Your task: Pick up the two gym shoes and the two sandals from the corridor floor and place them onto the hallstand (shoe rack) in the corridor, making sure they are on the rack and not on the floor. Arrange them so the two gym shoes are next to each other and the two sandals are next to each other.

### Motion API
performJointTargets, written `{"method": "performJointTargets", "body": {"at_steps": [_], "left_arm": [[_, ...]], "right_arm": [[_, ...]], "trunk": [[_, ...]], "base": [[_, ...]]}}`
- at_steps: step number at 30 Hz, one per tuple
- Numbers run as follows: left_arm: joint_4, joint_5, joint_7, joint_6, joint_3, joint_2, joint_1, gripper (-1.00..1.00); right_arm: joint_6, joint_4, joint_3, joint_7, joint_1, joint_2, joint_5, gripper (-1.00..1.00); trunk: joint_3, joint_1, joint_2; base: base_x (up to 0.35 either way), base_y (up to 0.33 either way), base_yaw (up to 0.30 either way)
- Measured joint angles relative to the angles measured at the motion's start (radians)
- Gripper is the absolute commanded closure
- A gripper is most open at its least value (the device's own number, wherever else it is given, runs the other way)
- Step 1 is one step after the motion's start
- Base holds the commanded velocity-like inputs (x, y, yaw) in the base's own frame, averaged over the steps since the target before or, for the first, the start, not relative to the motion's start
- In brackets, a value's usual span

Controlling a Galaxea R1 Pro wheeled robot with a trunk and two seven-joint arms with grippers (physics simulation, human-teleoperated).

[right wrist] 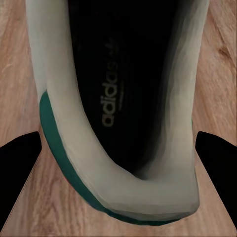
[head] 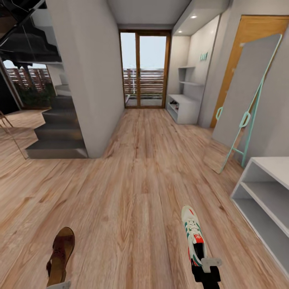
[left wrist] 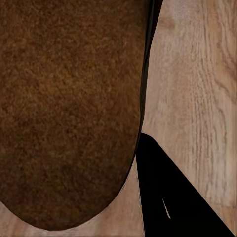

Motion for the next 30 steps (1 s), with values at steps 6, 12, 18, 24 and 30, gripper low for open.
{"method": "performJointTargets", "body": {"at_steps": [6,12,18,24,30], "left_arm": [[0.0,0.0,0.0,0.0,-0.001,0.0,0.0,1.0],[0.0,0.0,0.0,0.0,0.0,0.0,0.0,1.0],[0.0,0.0,0.0,0.0,-0.001,0.0,0.0,1.0],[0.0,0.0,0.0,0.0,-0.001,0.0,0.0,1.0],[0.0,0.0,0.0,0.0,-0.001,0.0,0.0,1.0]], "right_arm": [[0.0,0.0,0.0,0.0,0.0,0.0,0.0,1.0],[0.0,0.0,0.0,0.0,0.0,0.0,0.0,1.0],[0.0,0.0,0.0,0.0,0.0,0.0,0.0,1.0],[0.0,0.0,0.0,0.0,0.0,0.0,0.0,1.0],[0.0,0.0,0.0,0.0,0.0,0.0,0.0,1.0]], "trunk": [[0.0,0.0,0.0],[0.0,0.0,0.0],[0.0,0.0,0.0],[0.0,0.0,0.0],[0.0,0.0,0.0]], "base": [[0.338,0.0,0.0],[0.338,0.0,0.0],[0.338,0.0,0.0],[0.338,0.0,0.0],[0.338,0.0,0.0]]}}
